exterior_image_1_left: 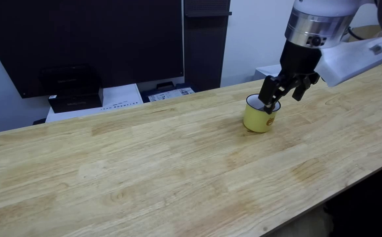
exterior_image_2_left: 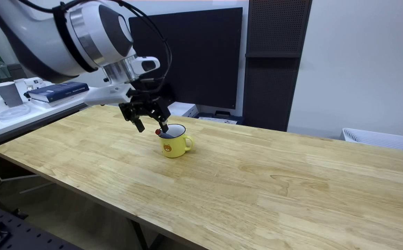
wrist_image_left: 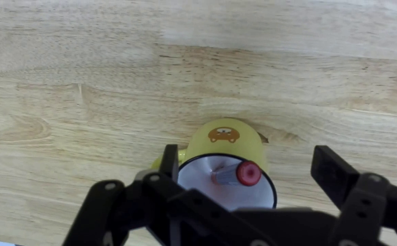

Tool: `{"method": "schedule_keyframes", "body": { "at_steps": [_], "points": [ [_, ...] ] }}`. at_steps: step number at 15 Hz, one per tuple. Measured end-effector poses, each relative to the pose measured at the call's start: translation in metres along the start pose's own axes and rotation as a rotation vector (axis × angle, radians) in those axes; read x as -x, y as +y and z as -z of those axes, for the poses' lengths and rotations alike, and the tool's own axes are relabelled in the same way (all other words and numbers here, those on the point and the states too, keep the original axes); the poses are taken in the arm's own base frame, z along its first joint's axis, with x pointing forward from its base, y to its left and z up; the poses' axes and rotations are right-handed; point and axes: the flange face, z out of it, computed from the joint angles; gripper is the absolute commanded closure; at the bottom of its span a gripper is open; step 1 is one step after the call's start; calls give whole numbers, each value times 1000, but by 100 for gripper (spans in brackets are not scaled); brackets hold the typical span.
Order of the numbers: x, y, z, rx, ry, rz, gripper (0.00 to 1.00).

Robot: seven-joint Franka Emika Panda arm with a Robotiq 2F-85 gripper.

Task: Remove the red marker from the yellow mug

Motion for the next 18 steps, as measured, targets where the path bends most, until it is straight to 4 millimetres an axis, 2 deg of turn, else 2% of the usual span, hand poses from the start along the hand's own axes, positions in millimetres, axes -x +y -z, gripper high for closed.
{"method": "schedule_keyframes", "body": {
  "at_steps": [10, 11, 12, 18],
  "points": [
    [-9, -2, -13, -18, 32, 14, 0],
    [-11, -2, -15, -19, 35, 13, 25],
    [-12, -1, -17, -19, 36, 13, 26],
    [-19, 3, -25, -27, 55, 6, 67]
  ]
}}
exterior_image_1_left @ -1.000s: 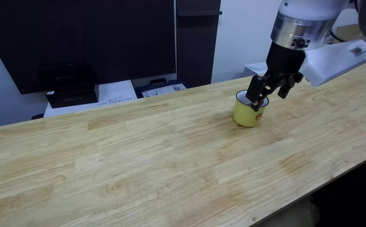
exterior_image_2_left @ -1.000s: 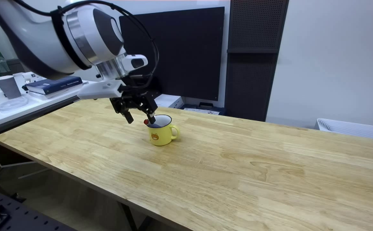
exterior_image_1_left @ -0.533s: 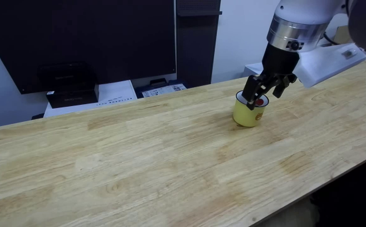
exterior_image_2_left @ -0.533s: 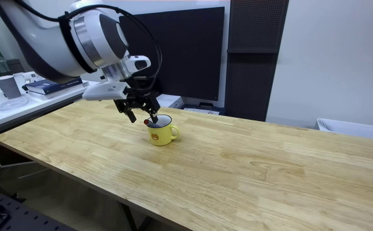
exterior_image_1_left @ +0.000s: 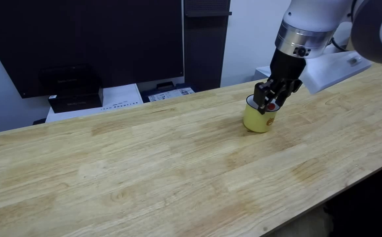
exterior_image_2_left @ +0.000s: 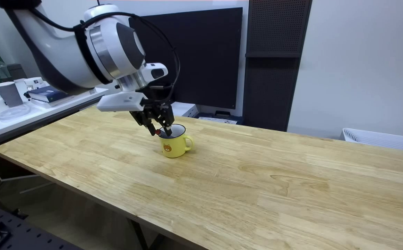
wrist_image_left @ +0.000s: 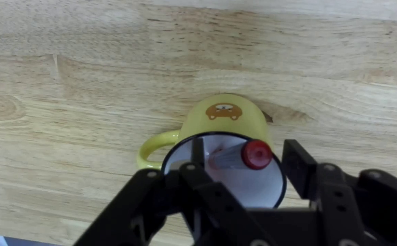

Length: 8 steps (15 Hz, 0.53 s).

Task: Remove the red marker from the yellow mug

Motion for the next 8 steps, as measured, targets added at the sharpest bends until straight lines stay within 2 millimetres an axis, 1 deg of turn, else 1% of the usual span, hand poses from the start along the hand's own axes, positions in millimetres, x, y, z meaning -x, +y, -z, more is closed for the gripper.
{"method": "schedule_keyframes", "body": {
  "at_steps": [3, 4, 5, 6, 8],
  "points": [
    [-2, 3, 1, -2, 13, -5, 89],
    [-2, 3, 2, -3, 17, -6, 95],
    [-3, 4, 2, -5, 21, -7, 99],
    [-3, 5, 2, -5, 24, -9, 95],
    [-3, 5, 3, -6, 27, -12, 95]
  ]
}}
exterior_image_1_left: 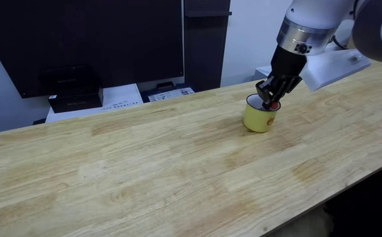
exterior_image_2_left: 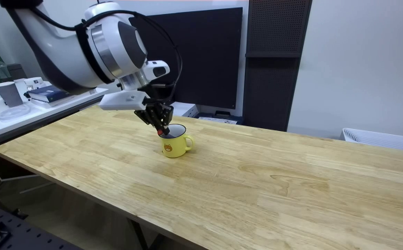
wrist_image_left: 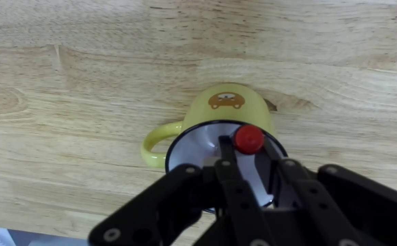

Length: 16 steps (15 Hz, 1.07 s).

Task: Remove the red marker from the yellow mug

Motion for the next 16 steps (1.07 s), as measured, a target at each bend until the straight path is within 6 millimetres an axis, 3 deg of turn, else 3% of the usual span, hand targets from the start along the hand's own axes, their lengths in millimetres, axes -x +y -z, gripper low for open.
{"method": "schedule_keyframes", "body": {
  "at_steps": [4, 7, 11, 16],
  "points": [
    [0, 2, 7, -4, 10, -13, 95],
    [-2, 8, 24, -4, 36, -25, 95],
    [-7, 4, 62, -22, 98, -18, 95],
    [-13, -17, 130, -39, 239, 107, 95]
  ]
}}
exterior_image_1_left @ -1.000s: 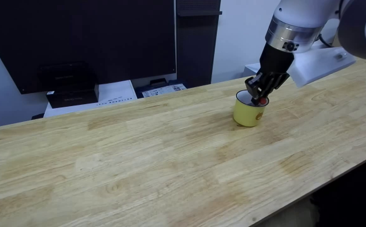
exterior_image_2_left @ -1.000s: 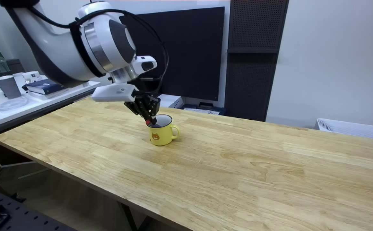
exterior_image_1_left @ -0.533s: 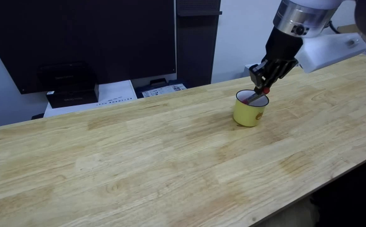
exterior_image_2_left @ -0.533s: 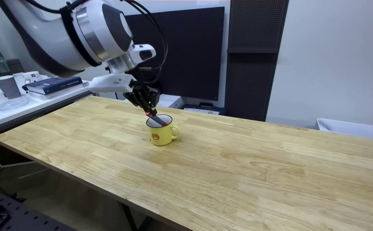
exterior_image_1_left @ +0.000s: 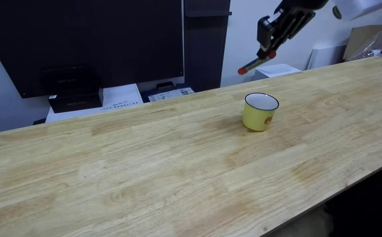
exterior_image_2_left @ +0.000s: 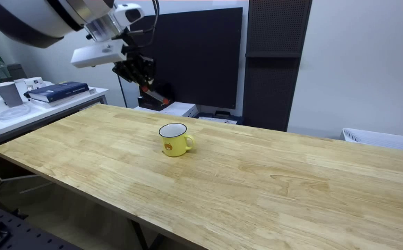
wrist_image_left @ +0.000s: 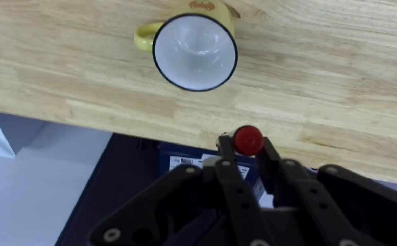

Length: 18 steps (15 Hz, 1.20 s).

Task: Remove the red marker from the yellow mug

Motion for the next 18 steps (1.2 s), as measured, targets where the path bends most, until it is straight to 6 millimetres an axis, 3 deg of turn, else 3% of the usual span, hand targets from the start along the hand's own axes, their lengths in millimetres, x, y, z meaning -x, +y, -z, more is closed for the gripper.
{"method": "schedule_keyframes", "body": {
  "at_steps": [3, 6, 11, 18],
  "points": [
    [-5, -9, 27, -8, 71, 88, 95],
    [5, -22, 32, -53, 106, 156, 95],
    [20, -33, 23, -95, 104, 217, 95],
    [49, -28, -4, -78, 19, 222, 95]
  ]
}}
